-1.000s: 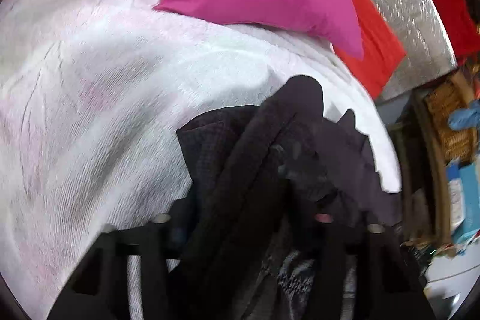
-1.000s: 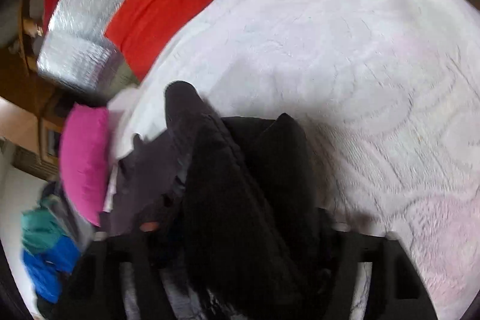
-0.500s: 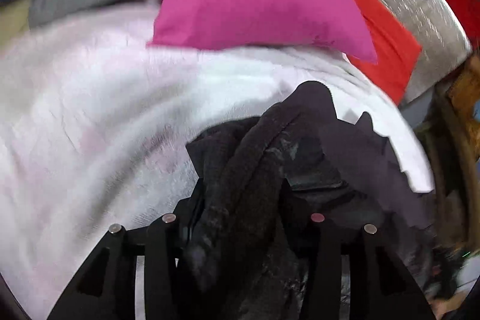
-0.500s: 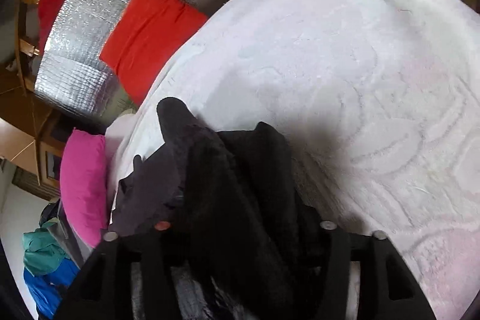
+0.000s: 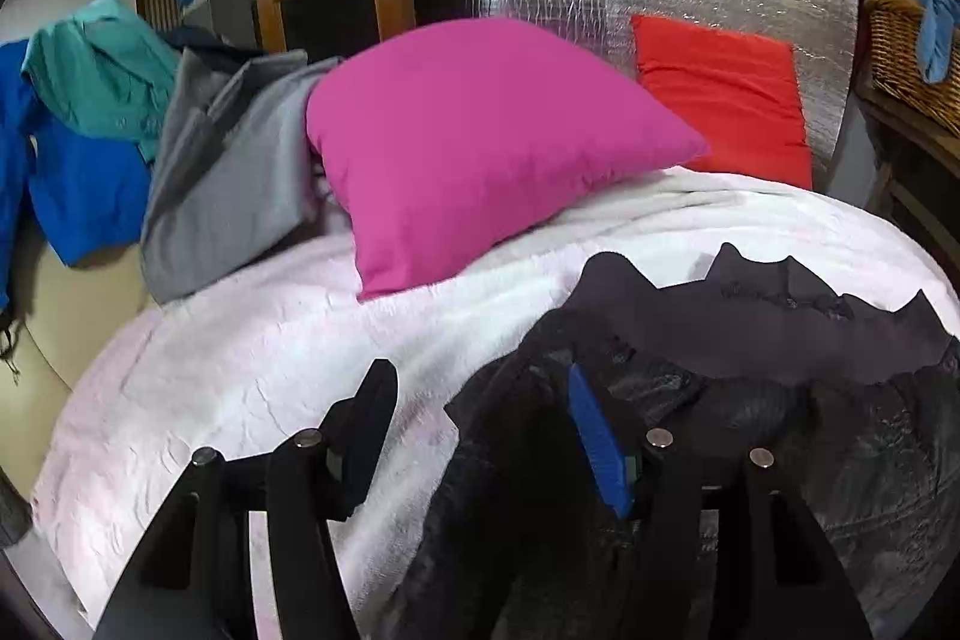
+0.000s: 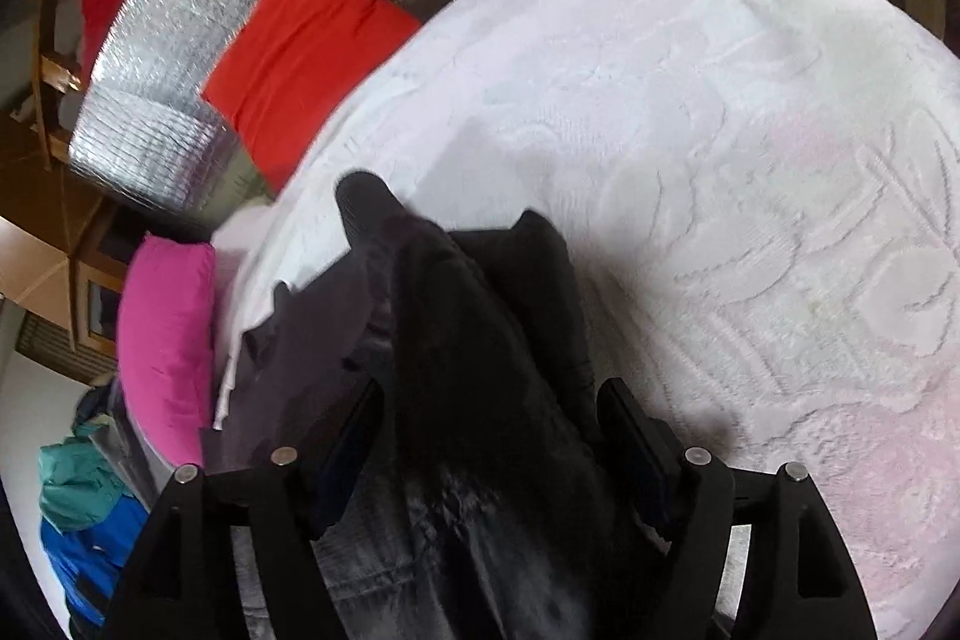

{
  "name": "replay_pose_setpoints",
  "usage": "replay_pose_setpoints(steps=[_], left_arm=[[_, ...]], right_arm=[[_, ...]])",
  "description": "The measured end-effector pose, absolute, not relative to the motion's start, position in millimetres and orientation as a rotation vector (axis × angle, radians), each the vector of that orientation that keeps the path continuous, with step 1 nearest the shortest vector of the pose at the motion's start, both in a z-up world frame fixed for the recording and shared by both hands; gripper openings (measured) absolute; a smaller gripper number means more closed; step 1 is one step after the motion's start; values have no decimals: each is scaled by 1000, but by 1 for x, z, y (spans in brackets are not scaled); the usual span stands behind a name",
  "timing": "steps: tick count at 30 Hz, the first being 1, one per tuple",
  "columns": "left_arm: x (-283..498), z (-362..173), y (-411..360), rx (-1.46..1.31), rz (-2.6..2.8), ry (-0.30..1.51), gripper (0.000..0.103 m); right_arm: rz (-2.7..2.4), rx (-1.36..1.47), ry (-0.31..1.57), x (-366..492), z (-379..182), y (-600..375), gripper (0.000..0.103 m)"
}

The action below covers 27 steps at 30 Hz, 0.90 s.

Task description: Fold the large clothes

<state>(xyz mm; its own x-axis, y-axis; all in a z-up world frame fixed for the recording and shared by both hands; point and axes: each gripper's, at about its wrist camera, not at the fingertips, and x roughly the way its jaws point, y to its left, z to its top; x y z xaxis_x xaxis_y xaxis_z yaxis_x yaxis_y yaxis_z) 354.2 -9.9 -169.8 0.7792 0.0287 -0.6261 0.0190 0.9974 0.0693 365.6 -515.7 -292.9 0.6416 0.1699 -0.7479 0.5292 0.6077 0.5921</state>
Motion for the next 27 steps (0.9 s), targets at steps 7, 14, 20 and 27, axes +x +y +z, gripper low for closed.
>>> replay_pose_setpoints(steps=[7,14,20,27], left_arm=[[353,-170,-7,81,27,682,61],[355,-172,-7,82,39,691,61],[359,-173,-1,66,35,731,66],[360,-177,41,-154,-31,874,77]], right_arm=[[-316,821,776,367,-274,-503,37],[-344,872,853,374,-308,-515,55],[-327,925,836,356,-292,-521,61],[-293,1008,740,295,-271,-537,72]])
